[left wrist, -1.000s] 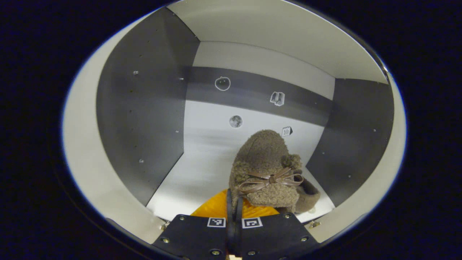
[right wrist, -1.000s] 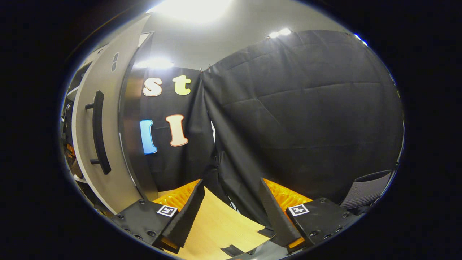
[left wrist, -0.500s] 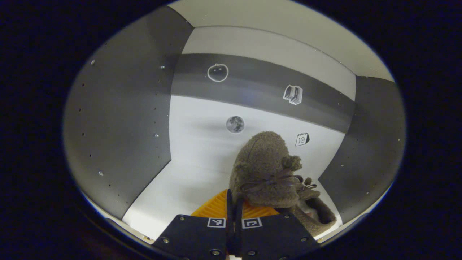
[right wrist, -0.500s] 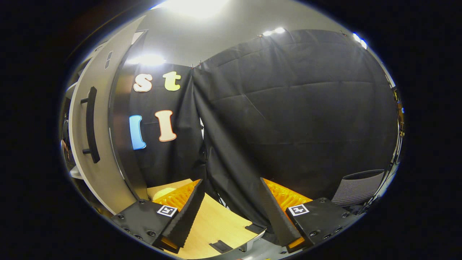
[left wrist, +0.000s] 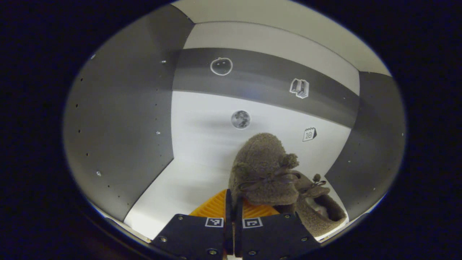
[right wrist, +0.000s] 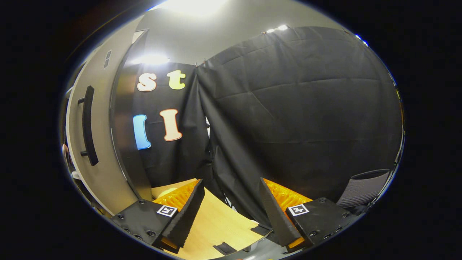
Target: Grab one shoe with the right hand and put it into the shoe cabinet, grab the other shoe with the left hand and put it into the shoe cabinet; then close the right door with the right hand and the left door with the left hand.
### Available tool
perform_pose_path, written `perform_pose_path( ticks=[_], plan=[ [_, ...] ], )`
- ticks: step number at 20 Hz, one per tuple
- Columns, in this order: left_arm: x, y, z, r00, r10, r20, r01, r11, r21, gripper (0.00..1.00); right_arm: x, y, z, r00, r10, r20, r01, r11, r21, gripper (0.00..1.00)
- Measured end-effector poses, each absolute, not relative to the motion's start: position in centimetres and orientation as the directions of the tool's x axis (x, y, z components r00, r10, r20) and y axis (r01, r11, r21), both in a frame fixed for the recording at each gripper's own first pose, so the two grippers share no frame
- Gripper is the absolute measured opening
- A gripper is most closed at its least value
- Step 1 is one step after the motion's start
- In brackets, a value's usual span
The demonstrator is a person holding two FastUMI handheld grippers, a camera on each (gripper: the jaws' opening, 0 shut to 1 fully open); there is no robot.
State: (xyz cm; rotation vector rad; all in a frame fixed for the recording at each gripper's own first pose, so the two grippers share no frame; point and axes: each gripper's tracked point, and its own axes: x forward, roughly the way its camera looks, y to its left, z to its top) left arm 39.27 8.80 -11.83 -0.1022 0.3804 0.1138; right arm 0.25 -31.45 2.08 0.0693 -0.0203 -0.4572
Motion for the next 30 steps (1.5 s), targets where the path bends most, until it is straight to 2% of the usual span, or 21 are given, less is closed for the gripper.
perform_pose_path(
  ticks=[2,4,5,6,7,8,9,10,11,13,15,17,21,23,24,27,29,30],
  plan=[
    [38.5,9.0,-11.6,0.918,0.113,-0.380,-0.128,0.992,-0.015,0.16,1.3,-31.1,2.4,0.912,-0.410,0.008,0.409,0.911,0.060,0.92],
    [37.4,8.9,-11.2,0.923,0.133,-0.360,-0.125,0.991,0.046,0.68,2.6,-30.7,2.7,0.928,-0.374,0.011,0.372,0.926,0.058,0.95],
    [36.5,9.0,-11.1,0.924,0.150,-0.353,-0.123,0.988,0.096,0.94,3.4,-30.6,2.9,0.936,-0.352,0.010,0.351,0.935,0.059,0.92],
    [35.5,9.4,-10.4,0.924,0.175,-0.339,-0.131,0.980,0.150,0.92,4.0,-30.5,3.2,0.943,-0.332,0.009,0.331,0.942,0.058,0.95],
    [34.5,9.6,-9.5,0.928,0.194,-0.318,-0.138,0.972,0.190,0.90,4.8,-30.4,3.7,0.951,-0.308,0.013,0.307,0.950,0.054,0.92],
    [33.5,9.3,-8.6,0.935,0.196,-0.295,-0.137,0.968,0.208,0.92,5.4,-30.4,4.2,0.957,-0.289,0.018,0.288,0.956,0.051,0.92],
    [32.3,8.9,-7.6,0.943,0.193,-0.272,-0.138,0.969,0.206,0.92,6.0,-30.4,4.6,0.963,-0.268,0.024,0.266,0.963,0.048,0.96],
    [30.9,8.5,-6.6,0.952,0.188,-0.242,-0.142,0.971,0.194,0.95,6.7,-30.4,5.2,0.968,-0.248,0.028,0.247,0.968,0.044,0.92],
    [29.3,8.0,-5.4,0.961,0.182,-0.207,-0.146,0.973,0.179,0.92,7.3,-30.2,5.7,0.973,-0.228,0.034,0.226,0.973,0.042,0.95],
    [26.1,7.2,-3.0,0.977,0.171,-0.129,-0.150,0.977,0.152,0.95,8.6,-29.7,7.0,0.982,-0.183,0.051,0.181,0.982,0.046,0.92],
    [22.7,6.8,-1.2,0.985,0.164,-0.058,-0.155,0.978,0.138,0.95,10.2,-29.1,7.7,0.988,-0.143,0.062,0.141,0.989,0.036,0.95],
    [19.6,7.1,0.0,0.981,0.193,0.003,-0.191,0.973,0.129,0.95,11.4,-28.6,8.4,0.991,-0.116,0.063,0.115,0.993,0.018,0.92],
    [13.6,7.1,0.3,0.962,0.262,0.076,-0.268,0.959,0.094,0.94,12.1,-26.2,11.1,0.993,-0.057,0.108,0.056,0.998,0.012,0.95],
    [12.0,6.8,-1.5,0.956,0.280,0.082,-0.286,0.956,0.062,0.94,12.4,-25.3,12.5,0.990,-0.030,0.139,0.034,0.999,-0.025,0.92],
    [11.2,6.4,-2.5,0.957,0.283,0.070,-0.287,0.955,0.066,0.94,12.4,-25.3,12.9,0.988,-0.034,0.149,0.041,0.998,-0.040,0.95],
    [7.3,7.4,-4.7,0.956,0.292,0.023,-0.293,0.950,0.109,0.92,11.8,-24.4,14.3,0.985,-0.023,0.170,0.030,0.999,-0.036,0.95],
    [5.2,7.6,-6.5,0.961,0.278,-0.009,-0.276,0.958,0.081,0.94,10.9,-23.3,14.9,0.983,-0.009,0.182,0.016,0.999,-0.039,0.95],
    [4.5,7.4,-7.2,0.963,0.269,-0.020,-0.268,0.963,0.041,0.95,10.5,-22.2,15.2,0.984,0.031,0.175,-0.022,0.998,-0.051,0.92]
  ],
)
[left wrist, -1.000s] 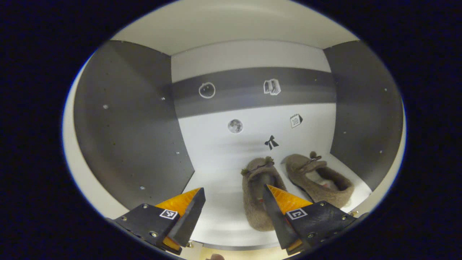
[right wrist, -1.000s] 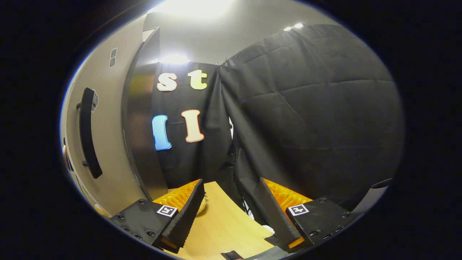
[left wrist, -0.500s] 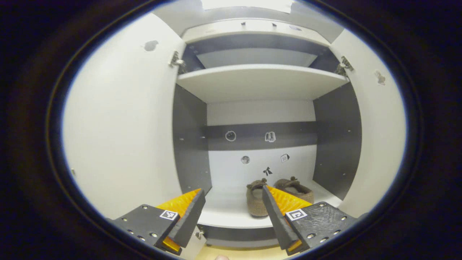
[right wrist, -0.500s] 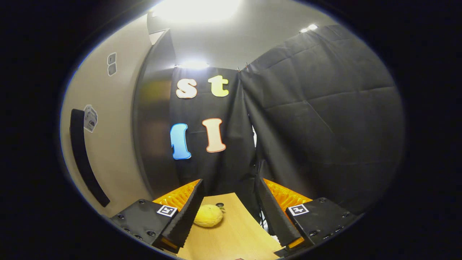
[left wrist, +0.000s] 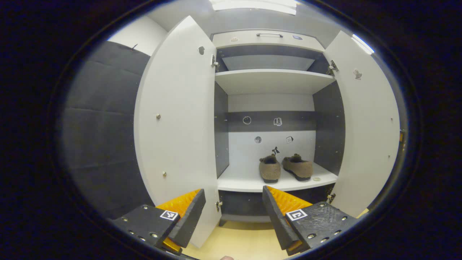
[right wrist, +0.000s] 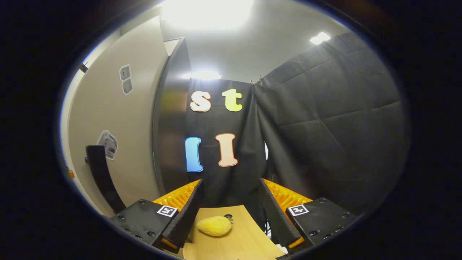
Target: Grab one shoe with the right hand and put it into the shoe cabinet, grab the other shoe with the left hand and put it into the shoe cabinet; then close the right door with the right hand and the left door with the left hand.
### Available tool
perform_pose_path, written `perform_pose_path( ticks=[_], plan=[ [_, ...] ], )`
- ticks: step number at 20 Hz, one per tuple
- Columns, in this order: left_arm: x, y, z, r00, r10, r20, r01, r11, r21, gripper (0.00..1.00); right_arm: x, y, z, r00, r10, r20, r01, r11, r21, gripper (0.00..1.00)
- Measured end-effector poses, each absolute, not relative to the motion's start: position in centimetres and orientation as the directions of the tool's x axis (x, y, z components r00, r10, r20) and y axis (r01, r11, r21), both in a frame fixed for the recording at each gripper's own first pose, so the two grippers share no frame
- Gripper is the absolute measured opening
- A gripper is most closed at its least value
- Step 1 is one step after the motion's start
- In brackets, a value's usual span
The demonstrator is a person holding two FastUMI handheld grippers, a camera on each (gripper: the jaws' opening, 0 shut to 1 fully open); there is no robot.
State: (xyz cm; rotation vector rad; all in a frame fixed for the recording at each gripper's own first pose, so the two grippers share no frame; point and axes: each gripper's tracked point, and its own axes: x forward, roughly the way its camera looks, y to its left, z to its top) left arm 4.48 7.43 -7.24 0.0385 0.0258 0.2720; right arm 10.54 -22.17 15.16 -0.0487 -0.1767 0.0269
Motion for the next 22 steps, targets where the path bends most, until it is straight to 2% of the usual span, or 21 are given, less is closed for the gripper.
perform_pose_path(
  ticks=[3,4,6,7,8,9,10,11,12,16,18,21,22],
  plan=[
    [3.0,6.4,-10.6,0.977,0.204,-0.068,-0.207,0.977,-0.046,0.95,9.6,-20.5,15.1,0.986,0.101,0.135,-0.090,0.992,-0.085,0.96],
    [2.7,6.1,-11.7,0.979,0.184,-0.089,-0.188,0.981,-0.045,0.92,9.2,-20.6,15.4,0.987,0.093,0.133,-0.078,0.990,-0.115,0.95],
    [2.3,5.6,-12.8,0.983,0.146,-0.112,-0.150,0.988,-0.025,0.95,8.5,-20.3,15.4,0.988,0.076,0.131,-0.054,0.985,-0.162,0.92],
    [2.0,5.4,-12.8,0.987,0.125,-0.105,-0.127,0.992,-0.014,0.92,8.4,-19.7,15.3,0.990,0.072,0.124,-0.050,0.984,-0.172,0.95],
    [1.8,5.2,-12.8,0.990,0.104,-0.096,-0.105,0.995,-0.001,0.92,8.3,-19.3,15.1,0.991,0.071,0.115,-0.050,0.983,-0.174,0.92],
    [1.6,5.1,-12.7,0.993,0.086,-0.085,-0.085,0.996,0.015,0.92,8.2,-19.2,14.9,0.992,0.064,0.108,-0.045,0.985,-0.169,0.96],
    [1.5,5.2,-12.6,0.994,0.076,-0.079,-0.074,0.997,0.030,0.94,8.1,-18.8,14.6,0.993,0.062,0.099,-0.046,0.987,-0.157,0.93],
    [1.5,5.3,-12.7,0.995,0.065,-0.075,-0.062,0.997,0.038,0.92,7.7,-18.2,13.9,0.994,0.072,0.085,-0.059,0.988,-0.145,0.96],
    [1.5,5.4,-12.6,0.996,0.056,-0.074,-0.053,0.998,0.034,0.92,7.4,-17.9,12.9,0.996,0.073,0.052,-0.065,0.988,-0.141,0.93],
    [0.8,5.7,-13.1,0.998,0.015,-0.069,-0.016,1.000,-0.021,0.92,7.2,-16.6,11.8,0.996,0.084,0.004,-0.083,0.991,-0.109,0.98],
    [0.6,6.1,-13.5,0.997,0.012,-0.079,-0.013,1.000,-0.007,0.92,7.2,-16.7,11.9,0.998,0.065,0.010,-0.064,0.995,-0.082,0.94],
    [0.2,6.5,-14.3,0.996,-0.006,-0.093,0.004,1.000,-0.014,0.92,7.0,-15.9,11.1,0.996,0.082,-0.040,-0.082,0.997,-0.010,0.93],
    [0.3,6.5,-14.6,0.995,-0.016,-0.101,0.013,1.000,-0.027,0.95,6.8,-15.6,11.2,0.996,0.079,-0.039,-0.079,0.997,-0.011,0.90]
  ],
)
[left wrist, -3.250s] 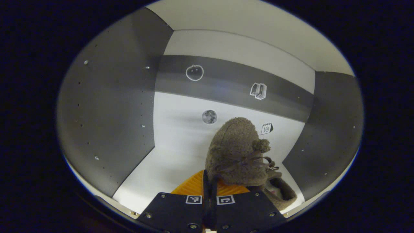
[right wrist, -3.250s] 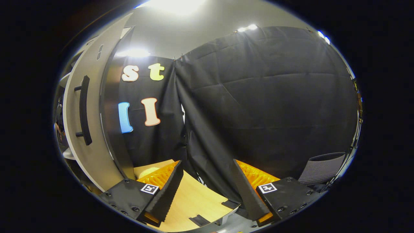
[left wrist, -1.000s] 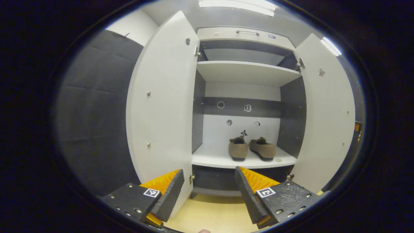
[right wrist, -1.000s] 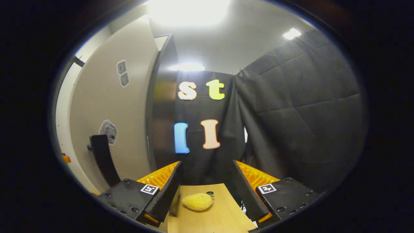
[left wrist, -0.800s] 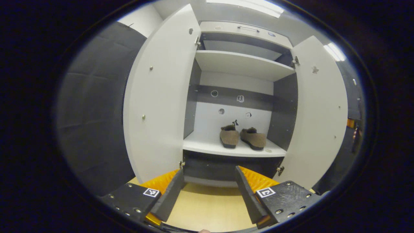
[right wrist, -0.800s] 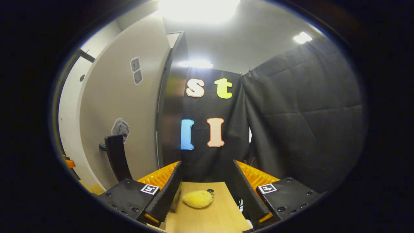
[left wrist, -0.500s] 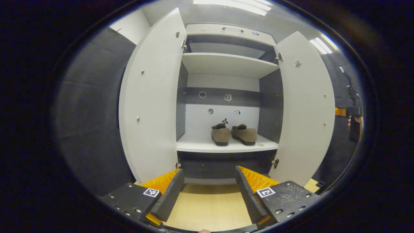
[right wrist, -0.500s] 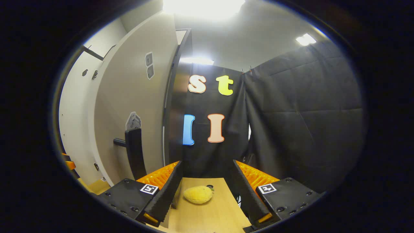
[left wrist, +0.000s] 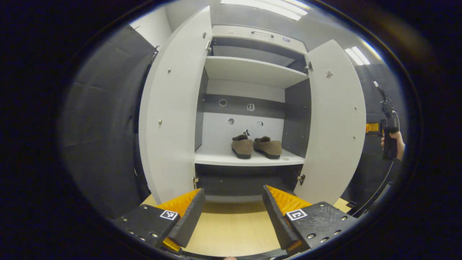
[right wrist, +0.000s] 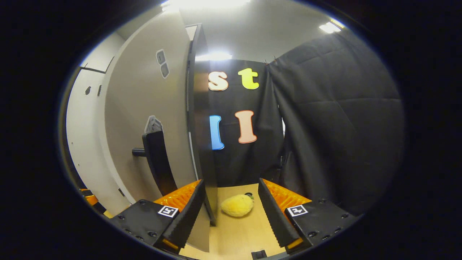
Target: Grab one shoe with the right hand and put it into the shoe cabinet, grab the other shoe with the left hand and put it into the shoe cabinet; then close the right door with the right hand and the left door with the left hand.
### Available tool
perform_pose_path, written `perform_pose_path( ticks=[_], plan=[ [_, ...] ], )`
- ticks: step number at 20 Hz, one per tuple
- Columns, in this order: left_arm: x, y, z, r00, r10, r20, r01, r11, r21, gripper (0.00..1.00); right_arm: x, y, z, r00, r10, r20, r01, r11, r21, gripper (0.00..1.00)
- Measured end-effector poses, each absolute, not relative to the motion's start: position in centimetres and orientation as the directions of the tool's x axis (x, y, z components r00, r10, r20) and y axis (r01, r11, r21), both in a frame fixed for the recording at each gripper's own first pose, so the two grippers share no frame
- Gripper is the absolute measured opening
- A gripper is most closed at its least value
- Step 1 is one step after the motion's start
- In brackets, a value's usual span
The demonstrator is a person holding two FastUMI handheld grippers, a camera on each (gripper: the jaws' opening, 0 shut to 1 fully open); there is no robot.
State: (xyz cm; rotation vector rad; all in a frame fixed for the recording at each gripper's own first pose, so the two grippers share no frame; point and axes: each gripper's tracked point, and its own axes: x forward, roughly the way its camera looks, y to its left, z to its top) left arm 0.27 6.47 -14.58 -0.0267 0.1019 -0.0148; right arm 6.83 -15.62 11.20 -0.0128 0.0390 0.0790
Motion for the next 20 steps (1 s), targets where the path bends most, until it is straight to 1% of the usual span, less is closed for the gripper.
perform_pose_path(
  ticks=[1,2,3,4,5,6,7,8,9,10,11,12,13,14,15,16,17,18,19,20],
  plan=[
    [0.4,6.4,-14.8,0.994,-0.025,-0.108,0.021,0.999,-0.040,0.92,6.8,-15.5,11.5,0.997,0.070,-0.035,-0.071,0.997,-0.024,0.94],
    [0.5,6.5,-14.8,0.994,-0.028,-0.108,0.023,0.999,-0.048,0.92,6.7,-15.3,11.6,0.998,0.059,-0.036,-0.060,0.998,-0.036,0.94],
    [0.5,6.5,-14.7,0.994,-0.031,-0.104,0.025,0.998,-0.054,0.95,6.4,-14.8,11.3,0.998,0.055,-0.038,-0.057,0.998,-0.040,0.89],
    [0.6,6.4,-14.5,0.994,-0.035,-0.099,0.030,0.998,-0.057,0.92,6.2,-14.2,11.2,0.997,0.062,-0.039,-0.064,0.997,-0.036,0.90],
    [0.8,6.4,-14.5,0.995,-0.040,-0.095,0.034,0.998,-0.058,0.95,6.1,-13.4,11.1,0.996,0.073,-0.040,-0.075,0.997,-0.029,0.90],
    [0.9,6.3,-14.4,0.995,-0.044,-0.093,0.039,0.998,-0.055,0.92,6.0,-12.5,11.0,0.996,0.085,-0.041,-0.086,0.996,-0.023,0.90],
    [0.8,6.3,-14.5,0.995,-0.049,-0.092,0.044,0.998,-0.053,0.92,5.9,-11.7,10.9,0.994,0.097,-0.040,-0.098,0.995,-0.017,0.94],
    [0.8,6.3,-14.5,0.994,-0.055,-0.092,0.050,0.997,-0.054,0.92,5.9,-10.9,10.9,0.993,0.111,-0.041,-0.112,0.994,-0.008,0.93],
    [0.7,6.1,-14.7,0.994,-0.059,-0.096,0.054,0.997,-0.056,0.92,6.0,-10.1,10.7,0.991,0.128,-0.043,-0.128,0.992,0.003,0.90],
    [0.6,6.2,-14.8,0.993,-0.059,-0.099,0.054,0.997,-0.058,0.92,6.0,-9.3,10.6,0.988,0.145,-0.043,-0.145,0.989,0.011,0.90],
    [0.5,6.3,-15.0,0.993,-0.060,-0.102,0.054,0.997,-0.061,0.94,6.0,-8.5,10.5,0.986,0.162,-0.043,-0.161,0.987,0.018,0.94],
    [0.3,6.4,-15.1,0.993,-0.055,-0.105,0.049,0.997,-0.063,0.92,6.1,-7.8,10.4,0.984,0.171,-0.040,-0.170,0.985,0.023,0.94],
    [0.2,6.8,-15.3,0.993,-0.049,-0.108,0.042,0.997,-0.066,0.92,6.1,-7.2,10.3,0.983,0.181,-0.034,-0.180,0.983,0.028,0.90],
    [0.1,7.0,-15.3,0.993,-0.042,-0.109,0.034,0.997,-0.072,0.92,6.3,-6.7,10.4,0.982,0.189,-0.024,-0.188,0.982,0.035,0.94],
    [-0.1,7.2,-15.4,0.993,-0.037,-0.109,0.028,0.997,-0.079,0.92,6.4,-6.3,10.3,0.981,0.192,-0.017,-0.191,0.981,0.042,0.94],
    [-0.2,7.4,-15.5,0.994,-0.032,-0.108,0.023,0.996,-0.084,0.95,6.5,-5.9,10.2,0.980,0.201,-0.015,-0.199,0.978,0.054,0.90],
    [-0.4,7.6,-15.5,0.994,-0.024,-0.107,0.015,0.996,-0.085,0.95,6.5,-5.8,10.0,0.977,0.213,-0.014,-0.211,0.975,0.068,0.94],
    [-0.5,7.9,-15.4,0.994,-0.015,-0.106,0.006,0.996,-0.084,0.92,6.7,-5.4,9.8,0.974,0.226,-0.018,-0.224,0.971,0.082,0.90],
    [-0.7,8.2,-15.4,0.994,-0.005,-0.105,-0.003,0.997,-0.083,0.92,7.0,-4.7,9.8,0.970,0.240,-0.022,-0.237,0.967,0.094,0.94],
    [-0.7,8.4,-15.2,0.995,0.004,-0.104,-0.013,0.996,-0.083,0.92,7.3,-3.8,9.8,0.967,0.254,-0.025,-0.250,0.963,0.104,0.94]
  ],
)
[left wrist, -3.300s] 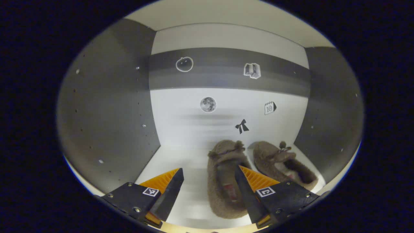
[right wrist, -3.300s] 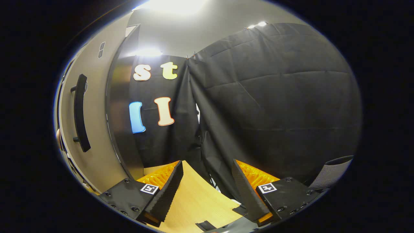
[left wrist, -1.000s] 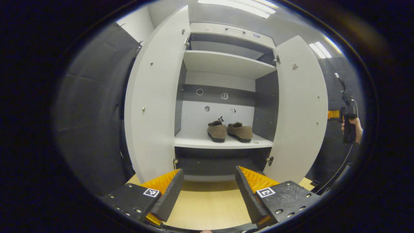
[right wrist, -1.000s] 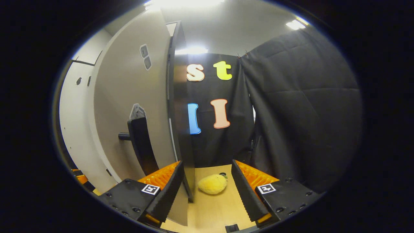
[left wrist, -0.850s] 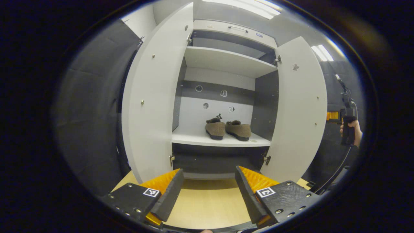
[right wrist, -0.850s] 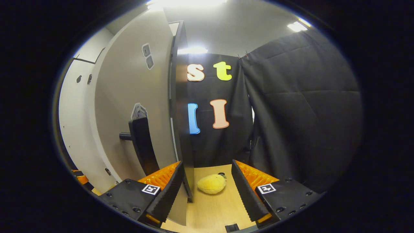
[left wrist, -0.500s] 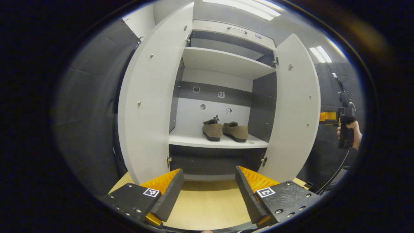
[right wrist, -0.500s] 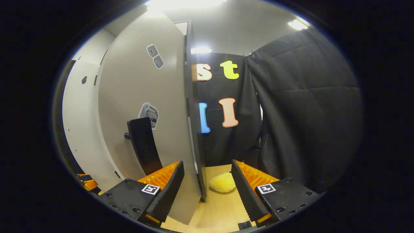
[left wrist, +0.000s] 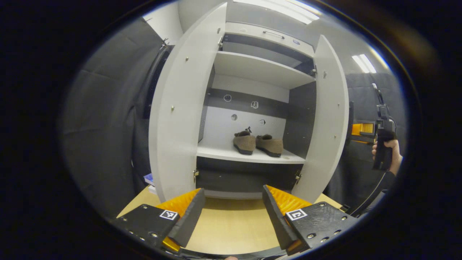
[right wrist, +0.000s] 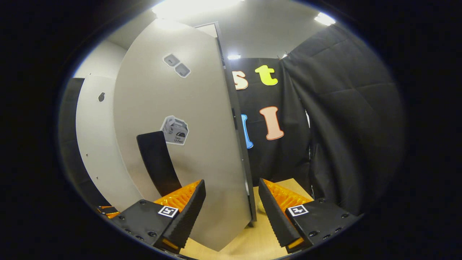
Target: Grab one shoe with the right hand and put it into the shoe cabinet, grab the other shoe with the left hand and put it into the shoe cabinet; then close the right door with the right hand and the left door with the left hand.
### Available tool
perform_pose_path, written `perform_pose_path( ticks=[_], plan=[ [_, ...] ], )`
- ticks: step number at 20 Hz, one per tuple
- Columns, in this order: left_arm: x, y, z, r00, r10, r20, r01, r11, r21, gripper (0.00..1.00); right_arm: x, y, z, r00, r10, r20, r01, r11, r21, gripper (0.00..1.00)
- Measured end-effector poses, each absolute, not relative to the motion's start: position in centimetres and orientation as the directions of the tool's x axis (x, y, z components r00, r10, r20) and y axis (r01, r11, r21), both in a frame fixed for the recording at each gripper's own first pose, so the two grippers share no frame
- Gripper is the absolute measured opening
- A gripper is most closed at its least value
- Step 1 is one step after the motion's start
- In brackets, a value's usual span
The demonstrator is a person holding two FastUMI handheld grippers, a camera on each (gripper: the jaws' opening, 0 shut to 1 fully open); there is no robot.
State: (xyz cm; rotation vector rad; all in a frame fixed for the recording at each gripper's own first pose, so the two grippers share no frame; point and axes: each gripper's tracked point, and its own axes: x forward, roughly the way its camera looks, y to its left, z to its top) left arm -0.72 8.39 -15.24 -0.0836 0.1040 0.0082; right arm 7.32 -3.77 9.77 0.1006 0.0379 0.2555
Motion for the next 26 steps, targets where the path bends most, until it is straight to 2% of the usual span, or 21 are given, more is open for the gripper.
perform_pose_path(
  ticks=[6,8,10,12,13,14,15,19,21,22,24,25,26],
  plan=[
    [-1.8,9.4,-14.6,0.994,0.056,-0.092,-0.061,0.997,-0.052,0.94,8.1,1.3,9.1,0.937,0.348,-0.036,-0.341,0.932,0.120,0.95],
    [-2.3,9.9,-14.1,0.993,0.079,-0.086,-0.083,0.996,-0.046,0.92,8.0,2.2,9.7,0.933,0.359,-0.015,-0.355,0.928,0.112,0.95],
    [-2.8,10.4,-13.8,0.992,0.097,-0.080,-0.101,0.994,-0.048,0.95,8.2,1.9,10.2,0.938,0.346,0.002,-0.345,0.934,0.090,0.95],
    [-4.2,11.5,-14.5,0.990,0.110,-0.084,-0.115,0.991,-0.064,0.92,8.4,1.6,10.3,0.940,0.340,0.004,-0.339,0.937,0.087,0.95],
    [-5.0,12.2,-14.7,0.990,0.118,-0.083,-0.125,0.989,-0.077,0.95,8.5,1.4,10.3,0.941,0.339,0.000,-0.337,0.937,0.093,0.95],
    [-5.6,13.1,-14.8,0.988,0.133,-0.083,-0.140,0.986,-0.092,0.92,8.7,1.1,10.2,0.943,0.332,-0.003,-0.330,0.938,0.102,0.91],
    [-5.9,14.3,-14.7,0.985,0.152,-0.082,-0.160,0.981,-0.105,0.92,8.7,1.0,10.2,0.945,0.327,-0.002,-0.325,0.939,0.111,0.95],
    [-8.0,20.5,-13.5,0.958,0.280,-0.062,-0.286,0.951,-0.115,0.92,8.6,0.1,9.7,0.958,0.287,0.002,-0.284,0.950,0.127,0.95],
    [-8.7,23.8,-11.5,0.938,0.344,-0.029,-0.345,0.934,-0.095,0.92,8.6,-0.6,9.1,0.965,0.263,-0.013,-0.259,0.956,0.139,0.95],
    [-8.8,25.3,-10.4,0.929,0.370,-0.015,-0.370,0.925,-0.089,0.94,8.6,-0.8,8.9,0.967,0.254,-0.016,-0.249,0.958,0.144,0.95],
    [-8.9,28.3,-7.8,0.905,0.425,0.011,-0.423,0.903,-0.071,0.92,8.3,-1.3,8.3,0.972,0.232,-0.023,-0.226,0.963,0.149,0.95],
    [-8.5,29.3,-6.5,0.899,0.437,0.027,-0.435,0.898,-0.062,0.94,8.2,-1.7,7.8,0.975,0.220,-0.027,-0.214,0.966,0.144,0.95],
    [-8.1,30.1,-5.1,0.895,0.444,0.040,-0.442,0.895,-0.053,0.92,8.0,-2.2,7.3,0.978,0.207,-0.033,-0.201,0.970,0.134,0.95]
  ],
)
